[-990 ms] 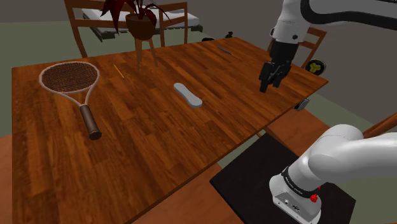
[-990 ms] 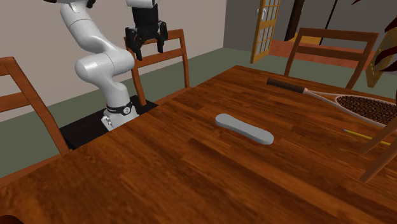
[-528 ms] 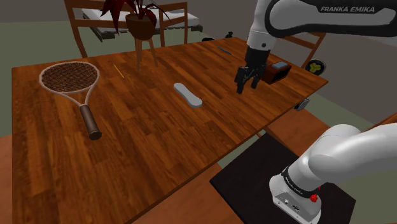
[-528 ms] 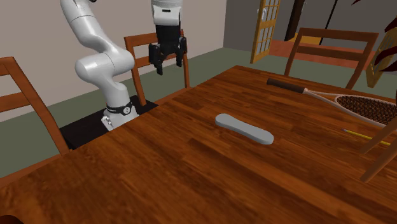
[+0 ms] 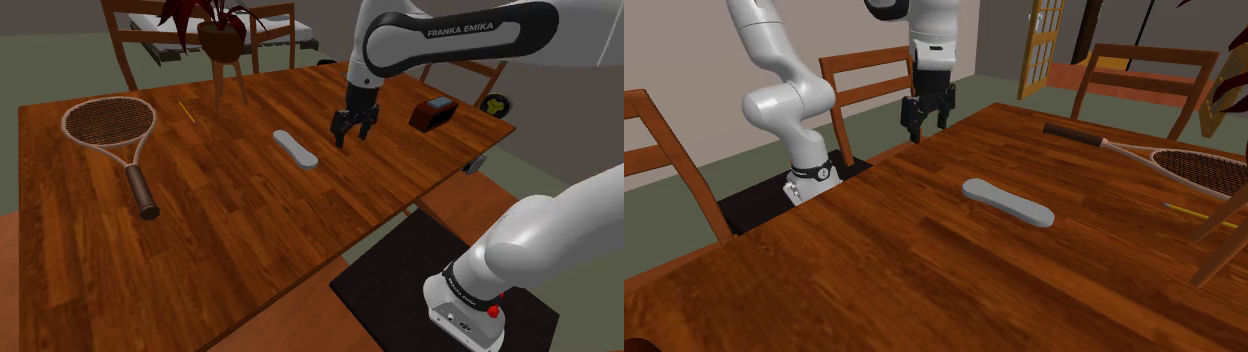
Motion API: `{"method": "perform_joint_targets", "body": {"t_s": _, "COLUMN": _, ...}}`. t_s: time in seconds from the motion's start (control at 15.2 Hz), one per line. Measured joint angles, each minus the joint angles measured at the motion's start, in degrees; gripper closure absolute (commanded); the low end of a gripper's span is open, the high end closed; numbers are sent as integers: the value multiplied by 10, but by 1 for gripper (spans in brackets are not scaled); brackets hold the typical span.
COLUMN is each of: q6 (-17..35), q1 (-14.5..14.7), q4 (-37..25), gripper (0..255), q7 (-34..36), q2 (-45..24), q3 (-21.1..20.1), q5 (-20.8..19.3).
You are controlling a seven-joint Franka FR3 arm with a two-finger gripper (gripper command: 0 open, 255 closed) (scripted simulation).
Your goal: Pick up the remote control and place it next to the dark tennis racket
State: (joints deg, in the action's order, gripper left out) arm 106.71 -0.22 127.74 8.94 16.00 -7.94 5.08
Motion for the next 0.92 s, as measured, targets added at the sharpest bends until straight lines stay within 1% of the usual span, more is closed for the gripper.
{"method": "perform_joint_targets", "body": {"t_s": 0.07, "q6": 16, "q1": 0, "q4": -5, "gripper": 0, "q7": 4, "q2": -18, "q3": -3, "q5": -4}}
{"method": "perform_joint_targets", "body": {"t_s": 0.59, "q6": 85, "q1": 5, "q4": -124, "gripper": 0, "q7": 50, "q2": -185, "q3": -21, "q5": -47}}
{"method": "perform_joint_targets", "body": {"t_s": 0.73, "q6": 98, "q1": 9, "q4": -162, "gripper": 0, "q7": 63, "q2": -232, "q3": -23, "q5": -62}}
{"method": "perform_joint_targets", "body": {"t_s": 0.92, "q6": 102, "q1": 16, "q4": -232, "gripper": 0, "q7": 79, "q2": -301, "q3": -22, "q5": -83}}
